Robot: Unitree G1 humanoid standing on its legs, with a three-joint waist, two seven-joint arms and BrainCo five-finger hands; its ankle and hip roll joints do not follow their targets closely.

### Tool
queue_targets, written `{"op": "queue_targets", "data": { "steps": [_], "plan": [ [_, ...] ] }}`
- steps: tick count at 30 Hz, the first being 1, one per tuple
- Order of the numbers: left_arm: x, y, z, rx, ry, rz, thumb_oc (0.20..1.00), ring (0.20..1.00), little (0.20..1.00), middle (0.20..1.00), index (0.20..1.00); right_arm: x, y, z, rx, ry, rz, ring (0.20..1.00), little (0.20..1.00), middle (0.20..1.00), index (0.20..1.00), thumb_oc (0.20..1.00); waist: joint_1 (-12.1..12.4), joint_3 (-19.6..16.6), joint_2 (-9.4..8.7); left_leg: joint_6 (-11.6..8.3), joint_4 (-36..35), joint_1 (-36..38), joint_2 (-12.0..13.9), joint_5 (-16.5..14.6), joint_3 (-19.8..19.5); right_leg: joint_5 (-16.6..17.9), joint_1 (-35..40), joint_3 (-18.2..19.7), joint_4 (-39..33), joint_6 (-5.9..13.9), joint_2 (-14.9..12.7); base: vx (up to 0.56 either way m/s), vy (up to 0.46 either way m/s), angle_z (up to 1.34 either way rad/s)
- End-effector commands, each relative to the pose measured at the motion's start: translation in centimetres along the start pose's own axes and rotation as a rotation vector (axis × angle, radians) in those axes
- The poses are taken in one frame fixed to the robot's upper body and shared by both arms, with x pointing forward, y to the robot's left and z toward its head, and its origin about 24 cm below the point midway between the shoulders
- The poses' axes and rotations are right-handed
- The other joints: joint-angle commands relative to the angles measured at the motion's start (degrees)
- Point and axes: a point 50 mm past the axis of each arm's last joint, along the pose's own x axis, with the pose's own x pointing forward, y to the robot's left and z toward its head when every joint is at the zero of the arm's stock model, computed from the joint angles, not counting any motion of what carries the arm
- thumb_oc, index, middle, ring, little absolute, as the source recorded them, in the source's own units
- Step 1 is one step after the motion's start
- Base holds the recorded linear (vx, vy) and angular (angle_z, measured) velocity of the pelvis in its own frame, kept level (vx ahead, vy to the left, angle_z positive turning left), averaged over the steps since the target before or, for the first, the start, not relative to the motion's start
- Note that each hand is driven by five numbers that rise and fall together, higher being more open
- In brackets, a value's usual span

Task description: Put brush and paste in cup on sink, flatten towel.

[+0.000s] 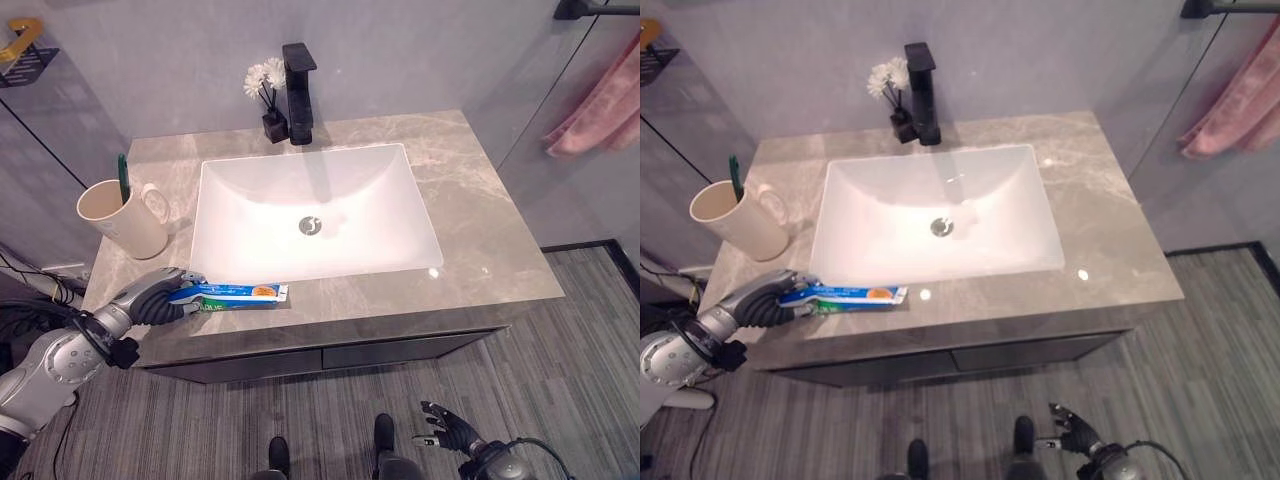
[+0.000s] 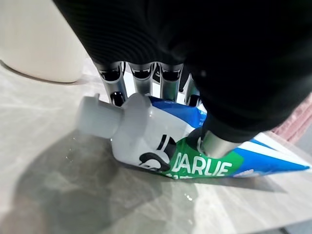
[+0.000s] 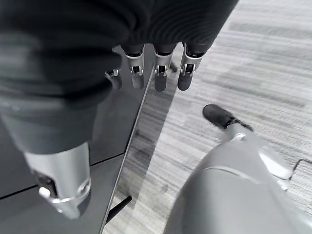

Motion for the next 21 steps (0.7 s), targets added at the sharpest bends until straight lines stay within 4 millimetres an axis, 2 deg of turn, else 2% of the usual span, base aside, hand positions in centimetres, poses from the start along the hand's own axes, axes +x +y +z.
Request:
{"op": "queue_targets", "data": {
  "steps": [1, 2, 6, 7, 8, 9, 11, 12, 13, 14, 17, 19, 20, 21],
  "plan": [
    [-0.4, -1.8, 2.7, 0.112, -0.121, -0.117, 0.200, 0.200, 0.200, 0.200, 0.200, -0.8, 0.0, -5.1, 0.406, 0.218, -0.152, 1.000, 1.000, 1.000, 1.000, 1.000, -0.21, -1.53, -1.53, 1.65, 0.26, -1.70, -1.85, -0.60, -1.46, 0.10, 4.43, -0.87, -0.01, 5.42, -4.69, 0.08, -0.055, 0.03],
    [-0.5, -1.7, 2.8, 0.113, -0.120, -0.117, 0.200, 0.200, 0.200, 0.200, 0.200, -0.7, 0.0, -5.1, 0.408, 0.216, -0.151, 1.000, 1.000, 1.000, 1.000, 1.000, -0.21, -1.42, -1.58, 1.64, 0.26, -1.63, -1.84, -0.63, -1.47, 0.06, 4.51, -0.89, -0.01, 5.42, -4.68, 0.02, -0.039, 0.03],
    [-0.2, 1.5, 3.9, 0.211, -0.165, 0.042, 0.200, 0.200, 0.200, 0.200, 0.200, -2.9, -1.3, -8.5, 0.565, 0.368, -0.285, 1.000, 1.000, 1.000, 1.000, 1.000, 0.14, -2.78, -2.02, 1.47, 0.26, -0.05, -1.47, -1.19, -1.83, -0.78, 6.30, -1.48, -0.01, 5.27, -4.39, 0.04, -0.043, 0.02],
    [-0.1, 3.4, 4.5, 0.290, -0.178, 0.138, 0.200, 0.200, 0.200, 0.200, 0.200, -3.8, -3.1, -9.0, 0.593, 0.392, -0.372, 1.000, 1.000, 1.000, 1.000, 1.000, 0.20, -3.56, -2.28, 1.34, 0.26, 0.64, -1.27, -1.41, -1.93, -1.16, 7.13, -1.51, -0.01, 5.15, -4.22, 0.03, -0.062, 0.01],
    [0.0, 4.0, 4.7, 0.315, -0.184, 0.191, 0.200, 0.200, 0.200, 0.200, 0.200, -4.0, -4.1, -8.7, 0.622, 0.370, -0.418, 1.000, 1.000, 1.000, 1.000, 1.000, -0.08, -3.85, -2.43, 1.28, 0.26, 0.99, -1.18, -1.52, -1.92, -1.35, 7.43, -1.41, -0.01, 5.09, -4.13, 0.02, -0.047, 0.02],
    [0.1, 4.0, 4.7, 0.316, -0.186, 0.195, 0.200, 0.200, 0.200, 0.200, 0.200, -4.0, -4.2, -8.7, 0.623, 0.369, -0.420, 1.000, 1.000, 1.000, 1.000, 1.000, -0.02, -3.72, -2.32, 1.27, 0.26, 1.06, -1.18, -1.55, -1.94, -1.39, 7.50, -1.43, -0.01, 5.08, -4.12, 0.01, -0.030, 0.03],
    [0.3, 5.8, 5.4, 0.371, -0.207, 0.336, 0.200, 0.200, 0.200, 0.200, 0.200, -4.6, -7.2, -7.8, 0.752, 0.261, -0.563, 1.000, 1.000, 1.000, 1.000, 1.000, -0.40, -4.09, -2.41, 1.21, 0.26, 1.80, -1.03, -1.32, -1.81, -1.41, 8.15, -1.39, -0.01, 4.85, -3.86, -0.01, -0.039, 0.02],
    [0.3, 6.3, 5.7, 0.384, -0.215, 0.382, 0.200, 0.200, 0.200, 0.200, 0.200, -4.8, -8.0, -7.4, 0.769, 0.226, -0.593, 1.000, 1.000, 1.000, 1.000, 1.000, -0.63, -4.66, -2.48, 1.13, 0.26, 2.11, -0.90, -1.74, -1.87, -1.81, 8.44, -1.27, -0.01, 4.83, -3.73, 0.00, -0.045, -0.02],
    [0.3, 7.0, 6.0, 0.410, -0.227, 0.443, 0.200, 0.200, 0.200, 0.200, 0.200, -4.9, -9.2, -6.6, 0.783, 0.172, -0.641, 1.000, 1.000, 1.000, 1.000, 1.000, -0.70, -4.76, -2.38, 1.08, 0.26, 2.45, -0.75, -1.82, -1.82, -2.03, 8.77, -1.18, -0.01, 4.73, -3.57, 0.03, -0.057, -0.03],
    [0.1, 8.6, 6.4, 0.451, -0.229, 0.559, 0.200, 0.200, 0.200, 0.200, 0.200, -5.0, -11.8, -4.1, 0.714, 0.041, -0.708, 1.000, 1.000, 1.000, 1.000, 1.000, -1.27, -5.40, -2.44, 0.96, 0.26, 2.87, -0.51, -1.85, -1.64, -2.22, 9.07, -1.03, -0.01, 4.50, -3.34, -0.01, -0.060, -0.01],
    [-0.4, 10.7, 6.5, 0.510, -0.212, 0.732, 0.200, 0.200, 0.200, 0.200, 0.200, -6.2, -15.3, 2.6, 0.570, -0.290, -0.782, 1.000, 1.000, 1.000, 1.000, 1.000, -2.46, -6.12, -1.85, 0.78, 0.26, 3.71, -0.09, -1.91, -1.32, -2.59, 9.70, -0.60, -0.01, 4.14, -2.79, 0.00, -0.045, -0.03],
    [-1.0, 11.9, 6.7, 0.557, -0.200, 0.818, 0.200, 0.200, 0.200, 0.200, 0.200, -7.5, -16.4, 6.1, 0.483, -0.454, -0.829, 1.000, 1.000, 1.000, 1.000, 1.000, -3.02, -6.69, -1.52, 0.79, 0.26, 4.04, 0.12, -2.01, -1.11, -2.89, 9.98, -0.32, -0.01, 3.91, -2.61, -0.01, -0.040, -0.03],
    [-1.5, 13.3, 6.9, 0.607, -0.187, 0.901, 0.200, 0.200, 0.200, 0.200, 0.200, -9.3, -17.1, 10.6, 0.337, -0.637, -0.861, 1.000, 1.000, 1.000, 1.000, 1.000, -3.71, -6.94, -1.07, 0.83, 0.26, 4.42, 0.32, -1.60, -0.79, -2.79, 10.16, 0.01, -0.01, 3.57, -2.42, -0.01, -0.033, -0.01],
    [-1.4, 13.3, 6.9, 0.608, -0.188, 0.902, 0.200, 0.200, 0.200, 0.200, 0.200, -9.3, -17.1, 10.6, 0.337, -0.636, -0.862, 1.000, 1.000, 1.000, 1.000, 1.000, -3.66, -7.02, -1.05, 0.79, 0.26, 4.47, 0.35, -1.87, -0.88, -3.01, 10.22, 0.04, -0.01, 3.62, -2.40, 0.00, -0.046, 0.00]
  ]
}}
